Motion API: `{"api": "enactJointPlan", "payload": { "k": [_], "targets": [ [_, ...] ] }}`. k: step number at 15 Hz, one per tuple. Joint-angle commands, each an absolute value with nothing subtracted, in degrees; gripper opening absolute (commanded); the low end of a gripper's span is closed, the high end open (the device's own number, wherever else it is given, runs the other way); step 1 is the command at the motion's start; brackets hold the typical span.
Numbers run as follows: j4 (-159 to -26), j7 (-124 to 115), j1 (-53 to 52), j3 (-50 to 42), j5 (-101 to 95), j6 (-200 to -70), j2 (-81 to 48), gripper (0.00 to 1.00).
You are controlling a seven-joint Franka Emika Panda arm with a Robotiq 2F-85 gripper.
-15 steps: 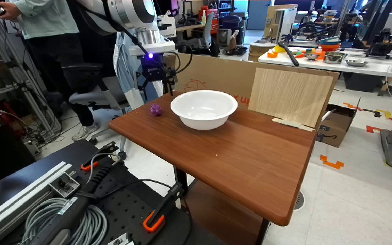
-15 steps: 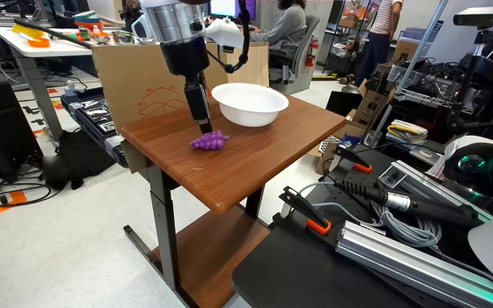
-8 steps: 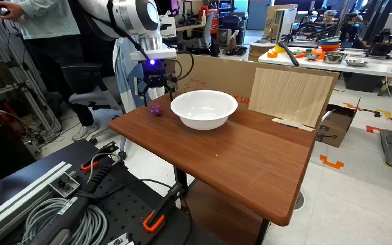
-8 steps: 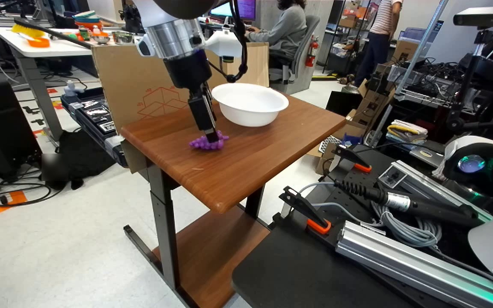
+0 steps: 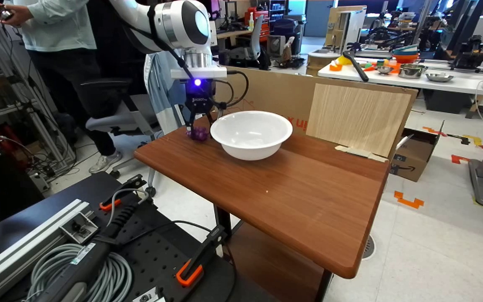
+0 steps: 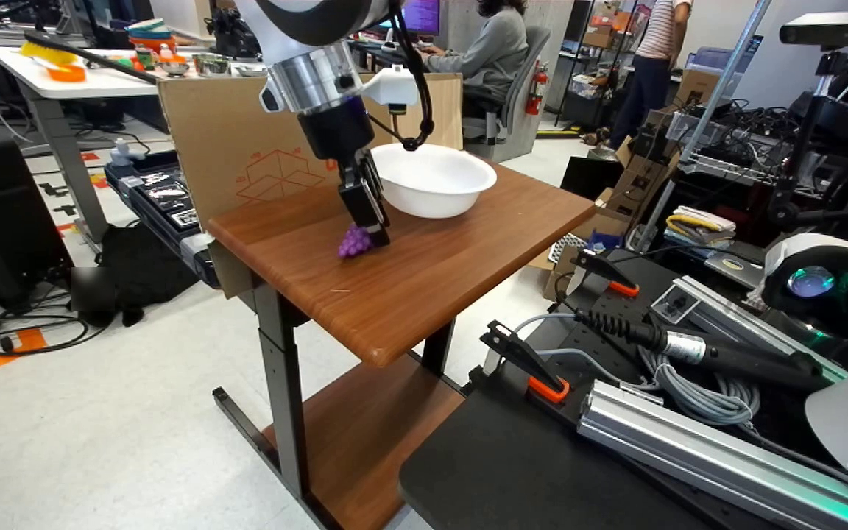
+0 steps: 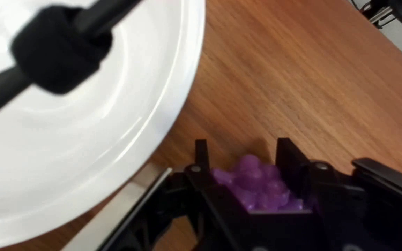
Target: Put the purple object in the bowl
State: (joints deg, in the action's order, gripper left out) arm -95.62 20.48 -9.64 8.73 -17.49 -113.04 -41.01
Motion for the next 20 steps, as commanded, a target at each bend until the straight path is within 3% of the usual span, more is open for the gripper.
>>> {"api": "enactJointPlan", "payload": {
  "k": [1, 9, 20],
  "targets": [
    [-92.09, 20.65, -9.45, 8.72, -15.63, -109.46, -42.66, 0.25],
    [-96.32, 20.39, -9.51, 10.01, -15.22, -111.7, -37.33, 0.25],
    [-113.97, 20.94, -4.4, 9.01, -10.32, -122.31, -14.38, 0.25]
  ]
}}
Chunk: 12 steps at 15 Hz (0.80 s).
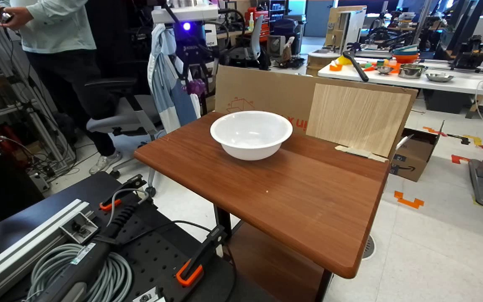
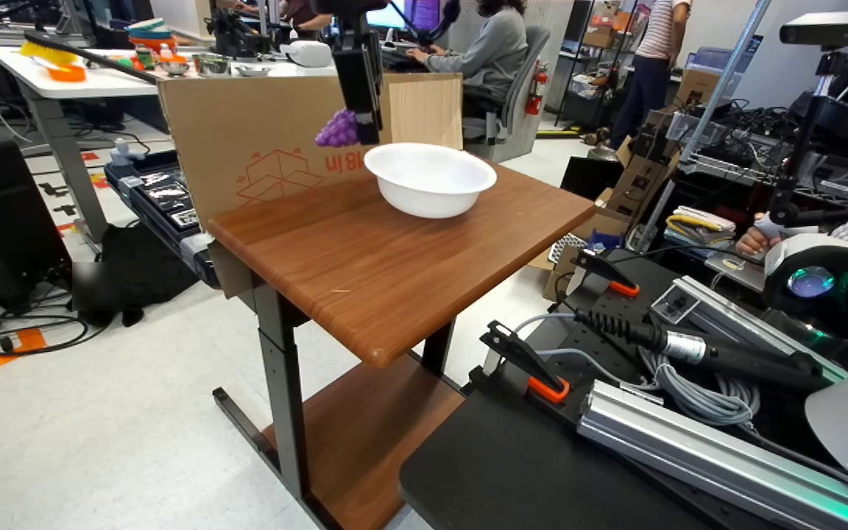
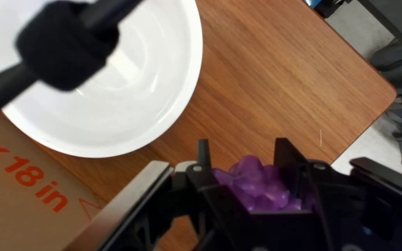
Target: Put the purple object in the bowl
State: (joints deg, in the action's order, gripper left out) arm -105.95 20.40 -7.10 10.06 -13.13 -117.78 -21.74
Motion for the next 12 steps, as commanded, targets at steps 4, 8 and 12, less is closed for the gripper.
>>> {"api": "enactJointPlan", "payload": {
  "k": [4, 8, 12],
  "targets": [
    [-118.72, 22.94, -0.79, 6.47, -7.18, -124.45, -10.18, 0.25],
    [-121.26, 25.83, 2.15, 4.02, -3.95, -125.34, -9.2, 0.25],
    [-119.94, 28.31, 4.84, 1.72, -0.69, -124.45, -11.94, 0.25]
  ]
}}
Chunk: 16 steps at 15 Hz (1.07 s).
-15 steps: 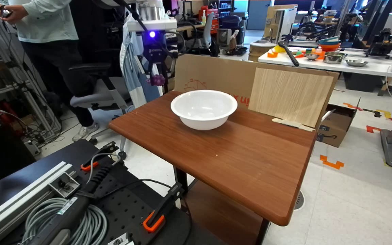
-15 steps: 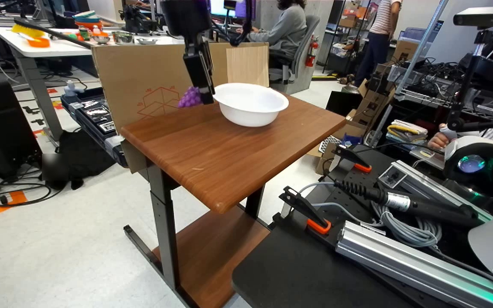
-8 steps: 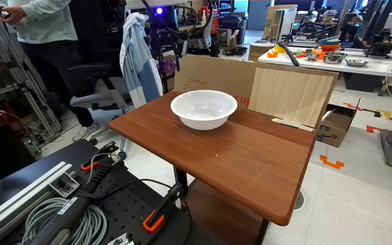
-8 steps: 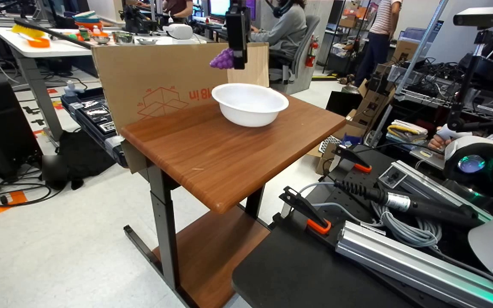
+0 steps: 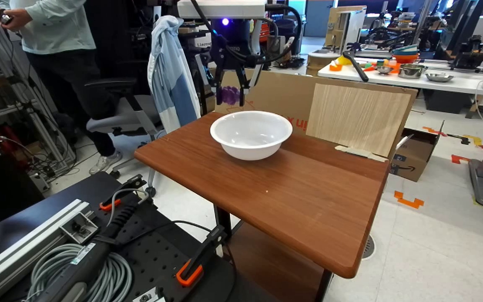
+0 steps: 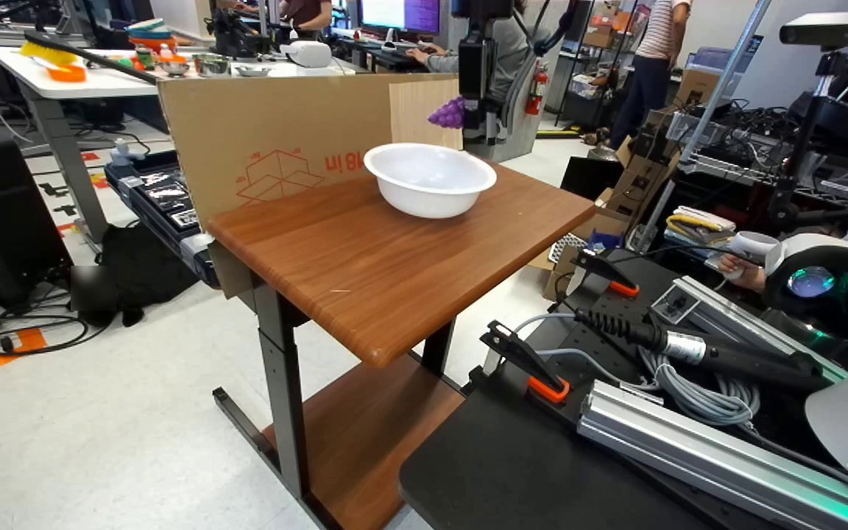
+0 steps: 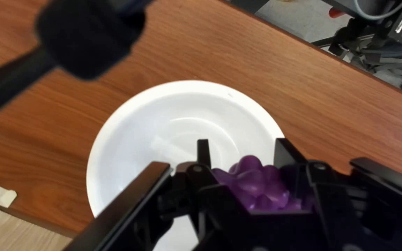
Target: Put the purple object in the bowl
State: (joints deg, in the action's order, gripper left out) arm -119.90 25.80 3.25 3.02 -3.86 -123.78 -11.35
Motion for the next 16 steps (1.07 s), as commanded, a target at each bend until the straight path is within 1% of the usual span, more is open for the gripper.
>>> {"api": "enactJointPlan", "payload": {
  "k": [1, 13, 14, 15, 16],
  "targets": [
    [-118.61, 28.24, 5.34, 1.21, -0.29, -124.0, -13.32, 0.25],
    [-103.68, 26.15, 7.08, 1.18, 1.75, -118.11, -29.14, 0.25],
    [-102.8, 25.89, 7.08, 1.23, 1.67, -117.38, -29.97, 0.74],
    [-101.93, 25.63, 7.0, 1.33, 1.54, -116.78, -30.72, 0.74],
    [-101.43, 25.37, 6.96, 1.38, 1.42, -116.4, -31.16, 0.77]
  ]
}}
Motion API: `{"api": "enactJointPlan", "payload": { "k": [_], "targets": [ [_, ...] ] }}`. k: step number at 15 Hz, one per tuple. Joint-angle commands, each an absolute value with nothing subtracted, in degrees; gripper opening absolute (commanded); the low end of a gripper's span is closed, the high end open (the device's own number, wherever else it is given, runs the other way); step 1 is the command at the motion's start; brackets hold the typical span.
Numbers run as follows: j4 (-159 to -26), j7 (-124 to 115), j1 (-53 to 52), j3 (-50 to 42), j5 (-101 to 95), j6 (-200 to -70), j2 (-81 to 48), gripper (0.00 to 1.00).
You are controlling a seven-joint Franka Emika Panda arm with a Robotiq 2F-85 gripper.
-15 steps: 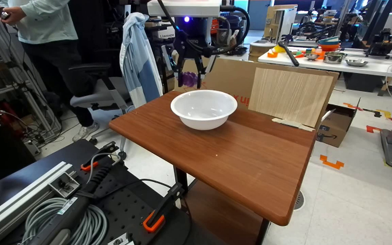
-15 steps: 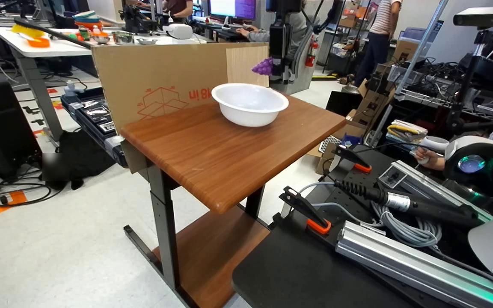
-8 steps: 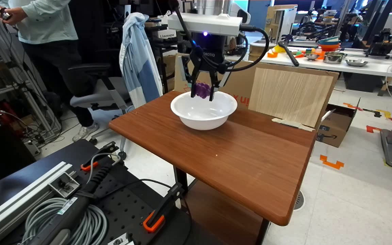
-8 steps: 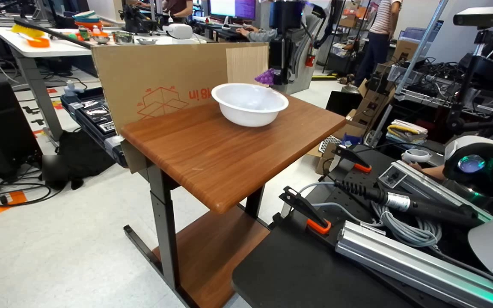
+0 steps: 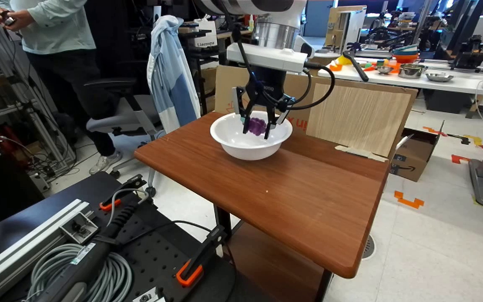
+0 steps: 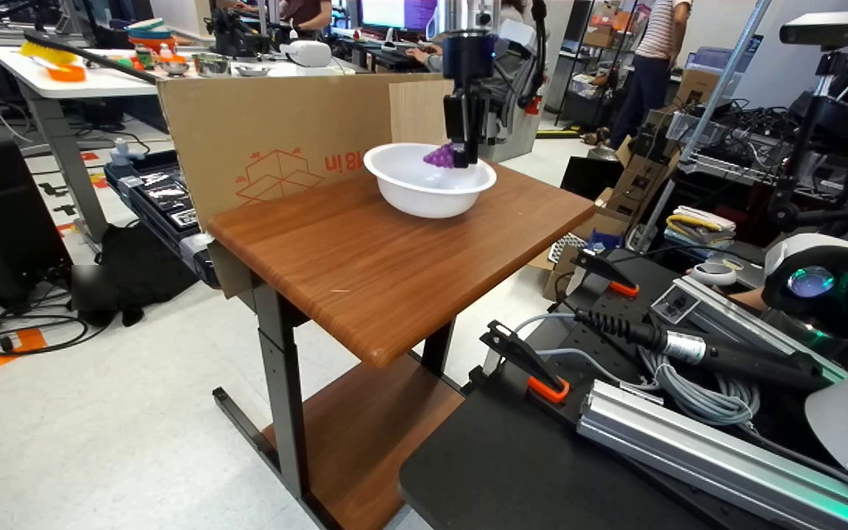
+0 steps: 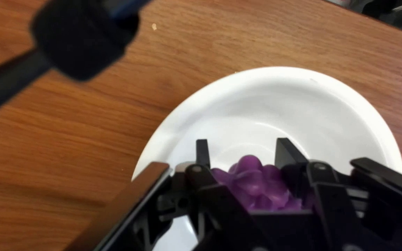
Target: Put the purple object in the bowl
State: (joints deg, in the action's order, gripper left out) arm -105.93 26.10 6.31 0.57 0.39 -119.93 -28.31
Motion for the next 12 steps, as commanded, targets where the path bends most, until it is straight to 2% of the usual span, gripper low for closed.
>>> {"api": "enactJointPlan", "payload": {
  "k": [1, 3, 4, 8, 9, 12],
  "targets": [
    [-101.02, 25.28, 6.95, 1.52, 1.46, -115.94, -31.35, 0.83],
    [-100.94, 25.24, 6.98, 1.83, 1.61, -115.49, -30.84, 0.98],
    [-101.26, 25.32, 6.99, 2.0, 1.71, -115.69, -30.19, 1.0],
    [-104.93, 26.21, 7.29, 2.56, 2.15, -115.43, -24.69, 1.0],
    [-102.51, 25.4, 6.51, 1.86, 0.32, -117.61, -28.84, 1.0],
    [-103.3, 25.45, 6.39, 1.84, 0.43, -116.26, -26.46, 1.0]
  ]
}}
